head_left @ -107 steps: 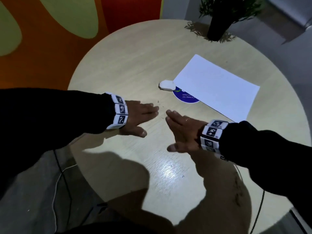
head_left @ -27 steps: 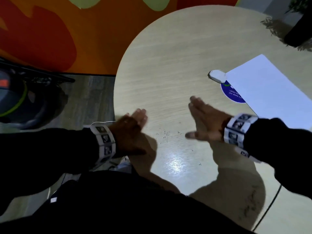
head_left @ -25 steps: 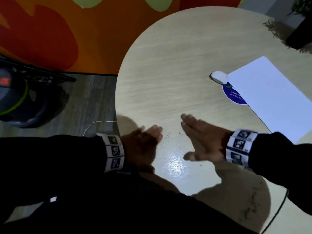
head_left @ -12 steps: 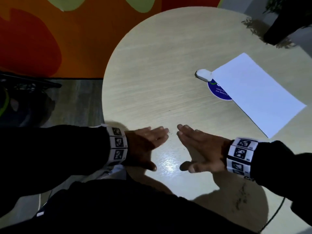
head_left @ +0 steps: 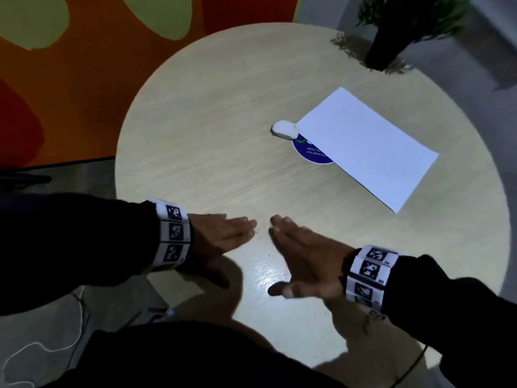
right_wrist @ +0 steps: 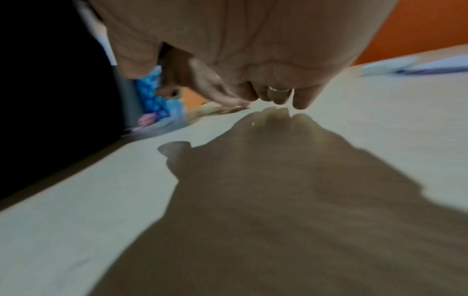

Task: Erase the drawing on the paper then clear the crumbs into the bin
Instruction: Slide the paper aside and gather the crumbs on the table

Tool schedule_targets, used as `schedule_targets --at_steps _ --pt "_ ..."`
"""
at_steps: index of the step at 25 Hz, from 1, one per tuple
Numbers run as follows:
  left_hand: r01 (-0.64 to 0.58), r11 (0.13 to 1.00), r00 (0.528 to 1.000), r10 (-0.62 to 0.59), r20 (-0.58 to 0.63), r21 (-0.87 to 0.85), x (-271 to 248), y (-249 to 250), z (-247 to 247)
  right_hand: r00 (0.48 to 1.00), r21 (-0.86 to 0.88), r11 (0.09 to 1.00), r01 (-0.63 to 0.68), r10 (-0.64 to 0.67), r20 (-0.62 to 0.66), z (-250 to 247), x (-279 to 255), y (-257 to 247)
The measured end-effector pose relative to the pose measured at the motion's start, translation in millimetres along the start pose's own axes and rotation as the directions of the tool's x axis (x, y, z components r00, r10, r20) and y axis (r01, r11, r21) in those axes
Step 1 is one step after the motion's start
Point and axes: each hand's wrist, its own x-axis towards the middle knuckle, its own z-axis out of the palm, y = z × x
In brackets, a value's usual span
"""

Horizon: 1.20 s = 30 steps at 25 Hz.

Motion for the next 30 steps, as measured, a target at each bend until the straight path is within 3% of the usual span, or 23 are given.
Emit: schedule_targets --at_steps 2,4,6,8,10,11,13,15,16,18,22,24,25,26,28,29,30 --pt "0.078 0.995 0.996 -0.081 -0.046 -0.069 8.4 -22.8 -16.7 0.964 0.175 0.96 -0.217 0.239 -0.115 -12.8 -6.8 33.4" --pt "0.166 0.982 0.982 -0.174 -0.078 -0.095 21.5 -46.1 -26.2 0.909 0.217 0.909 -0.356 0.391 -0.144 -13.4 -12.3 48.2" --pt "0.076 0.997 0.997 -0.076 -0.019 -0.023 26.0 -39.2 -24.8 0.929 0.168 0.935 -0.311 0.337 -0.153 4.1 -3.9 29.7" --pt "-0.139 0.985 0.985 0.128 0.115 0.101 27.2 -14.2 -19.6 0.969 0.176 0.966 -0.187 0.211 -0.128 23.6 -7.5 -5.9" --pt "-0.186 0.98 0.979 0.178 0.103 0.076 34.2 -4.2 -35.4 0.956 0.294 0.937 -0.188 0.243 -0.162 32.0 -30.0 -8.2" --pt "-0.135 0.99 0.991 0.134 0.021 0.05 43.8 -6.5 -48.4 0.916 0.38 0.89 -0.25 0.345 -0.206 35.7 -44.3 4.3" --pt "-0.006 1.0 0.994 0.006 -0.113 0.0 68.1 -14.9 -73.8 0.758 0.564 0.718 -0.409 0.611 -0.228 46.2 -77.4 40.4" --pt "0.035 0.999 0.99 -0.033 -0.135 0.01 91.1 -18.2 -80.7 0.6 0.637 0.526 -0.563 0.79 -0.122 64.9 -107.4 65.6" --pt "0.024 0.999 0.993 -0.02 -0.112 0.027 100.4 -15.7 -78.1 0.568 0.631 0.472 -0.616 0.821 -0.059 76.4 -116.1 65.3" --pt "-0.035 0.996 0.998 0.04 -0.05 0.088 108.1 -3.1 -67.6 0.595 0.609 0.488 -0.625 0.803 -0.033 92.2 -115.0 48.1" --pt "-0.259 0.938 0.959 0.221 0.178 0.231 87.7 34.2 -60.2 0.794 0.485 0.748 -0.453 0.586 -0.162 94.7 -67.2 -23.9" --pt "-0.307 0.914 0.947 0.265 0.184 0.264 88.6 37.8 -68.7 0.843 0.478 0.788 -0.389 0.514 -0.162 87.4 -59.5 -43.2" --pt "-0.287 0.922 0.957 0.266 0.114 0.259 96.7 33.5 -75.1 0.826 0.505 0.77 -0.39 0.534 -0.178 86.3 -64.2 -39.4" --pt "-0.246 0.936 0.968 0.253 0.005 0.253 108.9 28.1 -82.3 0.778 0.544 0.726 -0.421 0.598 -0.195 88.7 -73.0 -27.8" --pt "-0.183 0.95 0.953 0.235 -0.191 0.254 135.1 27.5 -91.0 0.62 0.633 0.555 -0.539 0.771 -0.147 96.6 -100.2 -0.9" --pt "-0.176 0.946 0.948 0.238 -0.212 0.273 145.9 34.1 -92.2 0.553 0.64 0.475 -0.604 0.828 -0.093 103.7 -112.4 7.1" --pt "-0.18 0.936 0.951 0.244 -0.19 0.301 153.5 42.2 -91.2 0.529 0.63 0.436 -0.643 0.847 -0.045 112.4 -120.1 6.7"
